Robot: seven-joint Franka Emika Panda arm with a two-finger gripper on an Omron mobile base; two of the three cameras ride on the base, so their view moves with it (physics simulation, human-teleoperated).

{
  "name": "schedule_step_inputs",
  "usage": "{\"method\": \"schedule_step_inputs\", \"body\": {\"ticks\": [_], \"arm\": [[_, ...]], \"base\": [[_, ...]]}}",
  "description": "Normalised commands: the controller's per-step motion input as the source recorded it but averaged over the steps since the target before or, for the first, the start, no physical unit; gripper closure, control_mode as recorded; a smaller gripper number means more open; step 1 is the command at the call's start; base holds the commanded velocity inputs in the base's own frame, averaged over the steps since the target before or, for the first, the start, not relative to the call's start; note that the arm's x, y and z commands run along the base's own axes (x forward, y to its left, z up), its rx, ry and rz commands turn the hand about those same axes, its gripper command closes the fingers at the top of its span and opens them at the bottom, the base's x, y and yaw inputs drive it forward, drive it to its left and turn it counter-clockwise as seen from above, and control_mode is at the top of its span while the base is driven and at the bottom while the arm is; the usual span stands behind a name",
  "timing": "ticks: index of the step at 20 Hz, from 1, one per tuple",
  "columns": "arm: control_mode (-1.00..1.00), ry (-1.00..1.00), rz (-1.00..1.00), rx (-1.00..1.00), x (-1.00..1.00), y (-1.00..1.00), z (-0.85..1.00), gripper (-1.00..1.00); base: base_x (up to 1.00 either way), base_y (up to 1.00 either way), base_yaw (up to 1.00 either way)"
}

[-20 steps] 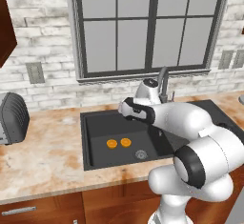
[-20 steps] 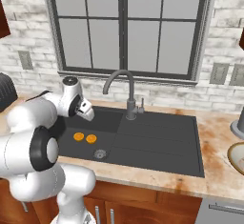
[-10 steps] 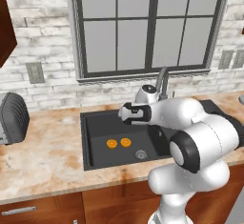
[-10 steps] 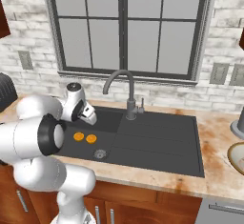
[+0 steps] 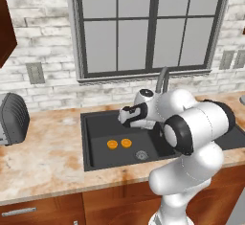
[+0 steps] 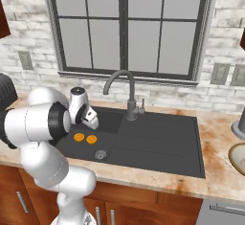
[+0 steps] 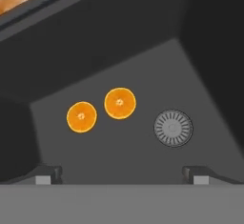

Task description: Remove the orange and orange from the sink. Then move the bowl and cup from the counter to the sink for washing.

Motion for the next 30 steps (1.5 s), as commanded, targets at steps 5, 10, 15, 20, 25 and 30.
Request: {"method": "schedule_step_inputs", "body": {"ticks": [5, 10, 15, 20, 25, 30], "arm": [[-1.0, 0.15, -0.05, 0.0, 0.13, 0.0, -0.24, -1.0], [-1.0, 0.03, -0.02, 0.0, 0.1, 0.0, -0.27, -1.0], [-1.0, 0.0, 0.0, 0.0, 0.07, 0.0, -0.31, -1.0], [-1.0, 0.0, -0.01, 0.0, 0.13, 0.0, -0.29, -1.0], [-1.0, 0.0, -0.04, 0.0, 0.18, 0.0, -0.22, -1.0], [-1.0, 0.0, -0.04, 0.0, 0.19, 0.0, -0.22, -1.0]], "base": [[0.0, 0.0, 0.0], [0.0, 0.0, 0.0], [0.0, 0.0, 0.0], [0.0, 0.0, 0.0], [0.0, 0.0, 0.0], [0.0, 0.0, 0.0]]}}
